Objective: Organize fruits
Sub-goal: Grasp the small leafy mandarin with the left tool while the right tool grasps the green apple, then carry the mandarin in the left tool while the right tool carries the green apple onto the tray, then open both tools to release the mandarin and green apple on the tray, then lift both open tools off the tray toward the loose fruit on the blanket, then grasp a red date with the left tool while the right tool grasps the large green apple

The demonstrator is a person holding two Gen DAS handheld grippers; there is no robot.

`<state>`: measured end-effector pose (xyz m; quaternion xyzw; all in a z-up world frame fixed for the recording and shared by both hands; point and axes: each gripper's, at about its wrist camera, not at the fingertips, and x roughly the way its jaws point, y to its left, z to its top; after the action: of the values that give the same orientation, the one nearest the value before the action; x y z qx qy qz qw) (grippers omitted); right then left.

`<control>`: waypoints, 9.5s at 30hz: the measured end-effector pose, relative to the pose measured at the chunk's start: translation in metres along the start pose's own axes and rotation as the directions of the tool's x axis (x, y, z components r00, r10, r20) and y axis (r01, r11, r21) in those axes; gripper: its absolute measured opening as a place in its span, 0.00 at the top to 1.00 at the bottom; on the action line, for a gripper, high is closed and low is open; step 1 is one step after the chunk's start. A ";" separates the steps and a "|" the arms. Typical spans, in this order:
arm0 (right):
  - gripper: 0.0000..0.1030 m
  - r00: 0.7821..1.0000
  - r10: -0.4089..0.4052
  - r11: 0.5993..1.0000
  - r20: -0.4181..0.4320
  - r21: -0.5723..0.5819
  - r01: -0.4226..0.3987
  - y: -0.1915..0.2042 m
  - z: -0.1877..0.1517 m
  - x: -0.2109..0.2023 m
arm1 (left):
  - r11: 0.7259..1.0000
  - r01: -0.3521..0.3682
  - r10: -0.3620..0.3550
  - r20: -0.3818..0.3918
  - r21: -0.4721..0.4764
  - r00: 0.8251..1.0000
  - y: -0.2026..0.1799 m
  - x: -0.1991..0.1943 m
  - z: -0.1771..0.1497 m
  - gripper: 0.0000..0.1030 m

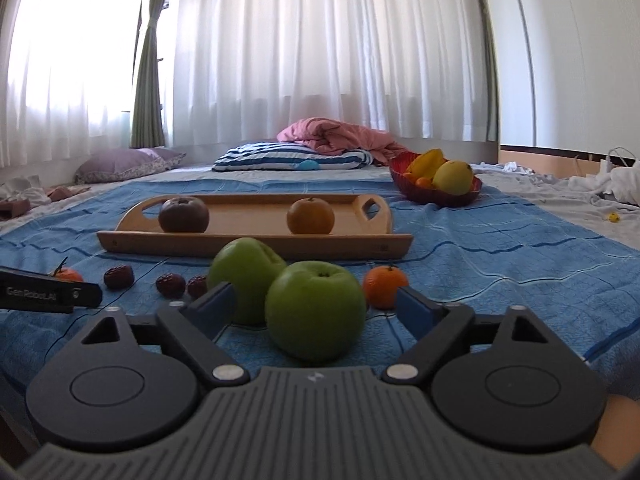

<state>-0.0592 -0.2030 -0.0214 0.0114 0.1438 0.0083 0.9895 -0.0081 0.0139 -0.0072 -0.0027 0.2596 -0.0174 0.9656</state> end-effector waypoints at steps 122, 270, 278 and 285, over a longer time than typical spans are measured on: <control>0.39 0.891 0.091 0.993 -0.444 0.105 -0.050 -0.021 0.125 0.266 | 0.997 0.074 -0.078 -0.315 -0.026 0.946 -0.010 0.243 0.175 0.63; 0.40 0.977 0.164 0.984 -0.134 0.092 -0.152 0.011 0.005 0.053 | 0.993 0.085 -0.091 -0.088 -0.078 0.992 -0.017 0.037 0.026 0.64; 0.42 0.977 0.165 0.984 -0.136 0.097 -0.153 0.010 0.006 0.053 | 0.995 0.079 -0.084 -0.082 -0.067 0.993 -0.017 0.039 0.029 0.72; 0.42 0.976 0.168 0.983 -0.139 0.104 -0.154 0.009 0.007 0.054 | 0.995 0.081 -0.085 -0.066 -0.051 0.994 -0.019 0.036 0.033 0.72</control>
<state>-0.0059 -0.1932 -0.0295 0.0683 0.2154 0.0826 0.9706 0.0393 -0.0060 0.0037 -0.0364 0.2924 -0.0512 0.9542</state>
